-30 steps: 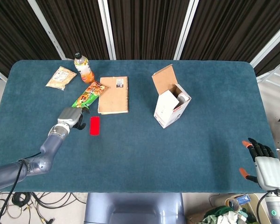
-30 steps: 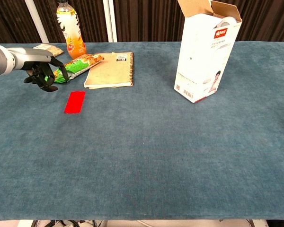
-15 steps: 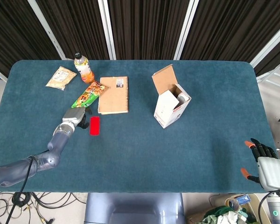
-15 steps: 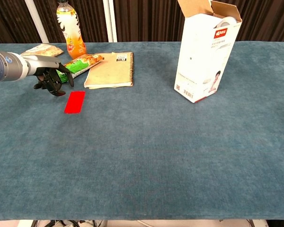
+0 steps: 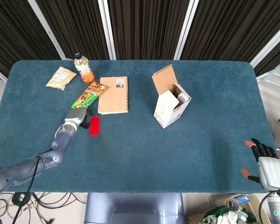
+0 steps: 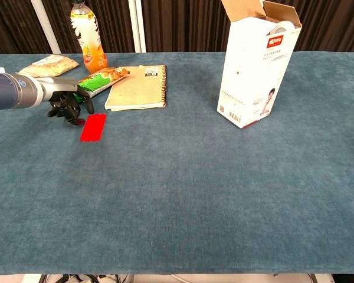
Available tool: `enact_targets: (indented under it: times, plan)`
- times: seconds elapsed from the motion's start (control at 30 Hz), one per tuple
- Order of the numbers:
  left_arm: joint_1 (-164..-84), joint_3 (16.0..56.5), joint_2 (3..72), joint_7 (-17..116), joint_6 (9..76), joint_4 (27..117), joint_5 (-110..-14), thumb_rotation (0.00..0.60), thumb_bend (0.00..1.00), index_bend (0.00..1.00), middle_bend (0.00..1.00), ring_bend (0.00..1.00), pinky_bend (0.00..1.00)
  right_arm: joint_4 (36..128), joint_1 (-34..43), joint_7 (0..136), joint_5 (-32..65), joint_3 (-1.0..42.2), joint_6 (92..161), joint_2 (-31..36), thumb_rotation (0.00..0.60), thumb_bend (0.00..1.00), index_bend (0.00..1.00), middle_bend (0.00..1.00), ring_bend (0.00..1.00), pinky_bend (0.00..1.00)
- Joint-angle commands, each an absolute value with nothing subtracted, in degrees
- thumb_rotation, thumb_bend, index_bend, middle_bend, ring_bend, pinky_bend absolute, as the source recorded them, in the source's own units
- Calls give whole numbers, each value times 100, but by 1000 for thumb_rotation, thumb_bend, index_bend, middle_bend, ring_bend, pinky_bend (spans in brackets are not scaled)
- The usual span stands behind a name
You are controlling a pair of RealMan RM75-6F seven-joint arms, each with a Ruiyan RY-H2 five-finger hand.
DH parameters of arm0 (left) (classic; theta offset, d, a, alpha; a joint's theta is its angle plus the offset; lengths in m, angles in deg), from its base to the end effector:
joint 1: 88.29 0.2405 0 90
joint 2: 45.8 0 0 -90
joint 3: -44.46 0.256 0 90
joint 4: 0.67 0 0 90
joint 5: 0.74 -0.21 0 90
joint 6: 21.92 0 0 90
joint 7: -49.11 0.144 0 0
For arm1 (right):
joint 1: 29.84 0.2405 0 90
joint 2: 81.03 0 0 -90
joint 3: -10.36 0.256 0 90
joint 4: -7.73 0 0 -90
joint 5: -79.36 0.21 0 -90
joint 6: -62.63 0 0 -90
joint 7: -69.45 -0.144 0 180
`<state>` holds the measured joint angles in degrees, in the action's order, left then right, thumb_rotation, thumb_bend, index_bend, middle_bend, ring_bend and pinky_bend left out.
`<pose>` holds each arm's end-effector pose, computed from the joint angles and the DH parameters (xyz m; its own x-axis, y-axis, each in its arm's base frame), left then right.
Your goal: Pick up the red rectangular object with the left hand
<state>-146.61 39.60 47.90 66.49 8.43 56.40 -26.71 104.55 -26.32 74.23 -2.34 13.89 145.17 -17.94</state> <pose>-0.2053 0.4327 -0.0322 0.3230 0.5516 0.7690 0.9232 -0.0049 -0.3842 -0.3119 -0.1746 0.1568 0.4064 -0.0541 0.9121 -0.9092 0.0750 0.4096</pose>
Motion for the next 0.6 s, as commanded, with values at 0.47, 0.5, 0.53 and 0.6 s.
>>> enact_targets:
  times: [0.47, 0.5, 0.53, 0.6]
  plan:
    - [-14636, 3905, 4701, 6506, 812, 5869, -2941, 600, 405, 378, 735, 762, 779, 10460, -2614, 7449, -197, 1393, 14462, -1781, 600, 127, 185, 91, 142, 150]
    - [-14638, 3921, 4684, 6521, 821, 5899, -2933, 600, 405, 382, 735, 762, 779, 10459, -2612, 7448, -196, 1393, 14458, -1780, 600, 127, 185, 91, 142, 150]
    - [-14635, 3950, 4669, 6545, 838, 5918, -2915, 600, 405, 383, 735, 762, 779, 10460, -2612, 7445, -195, 1393, 14457, -1780, 600, 127, 186, 91, 142, 150]
    - [-14633, 3983, 4628, 6568, 850, 5990, -2847, 600, 405, 389, 736, 762, 779, 10461, -2615, 7438, -191, 1398, 14464, -1783, 600, 127, 185, 91, 142, 150]
